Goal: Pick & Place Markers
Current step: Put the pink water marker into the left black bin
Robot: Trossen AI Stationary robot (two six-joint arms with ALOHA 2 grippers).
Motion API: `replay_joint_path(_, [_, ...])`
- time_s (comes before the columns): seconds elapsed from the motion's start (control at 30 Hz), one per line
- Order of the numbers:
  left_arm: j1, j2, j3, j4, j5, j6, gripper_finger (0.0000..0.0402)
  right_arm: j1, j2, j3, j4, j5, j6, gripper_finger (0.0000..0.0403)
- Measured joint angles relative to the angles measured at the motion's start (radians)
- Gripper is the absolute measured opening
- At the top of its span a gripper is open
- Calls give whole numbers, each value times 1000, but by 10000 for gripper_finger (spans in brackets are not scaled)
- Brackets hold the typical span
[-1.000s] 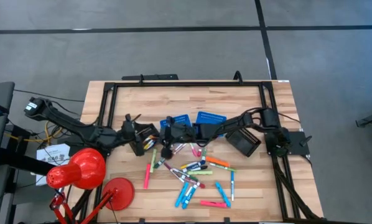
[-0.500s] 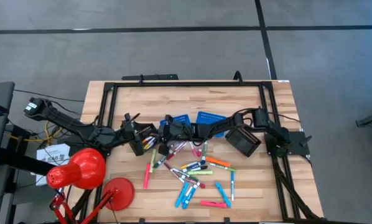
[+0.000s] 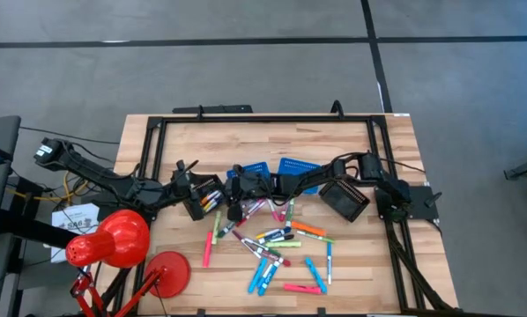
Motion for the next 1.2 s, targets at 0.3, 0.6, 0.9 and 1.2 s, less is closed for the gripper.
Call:
replay_joint_path(0.3, [0, 38, -19, -4, 166, -53, 122, 57, -294, 2, -585, 0, 13, 150])
replay_joint_path(0.6, [4, 318, 7, 249, 313, -65, 122, 153, -635, 2, -1206, 61, 232, 127])
replay_joint_path(0.9, [100, 636, 217, 242, 439, 47, 122, 299, -876, -288, -1298, 175, 425, 122])
replay_joint_path(1.2, [236, 774, 267, 227, 648, -18, 122, 401, -1120, -728, -1024, 390, 637, 118])
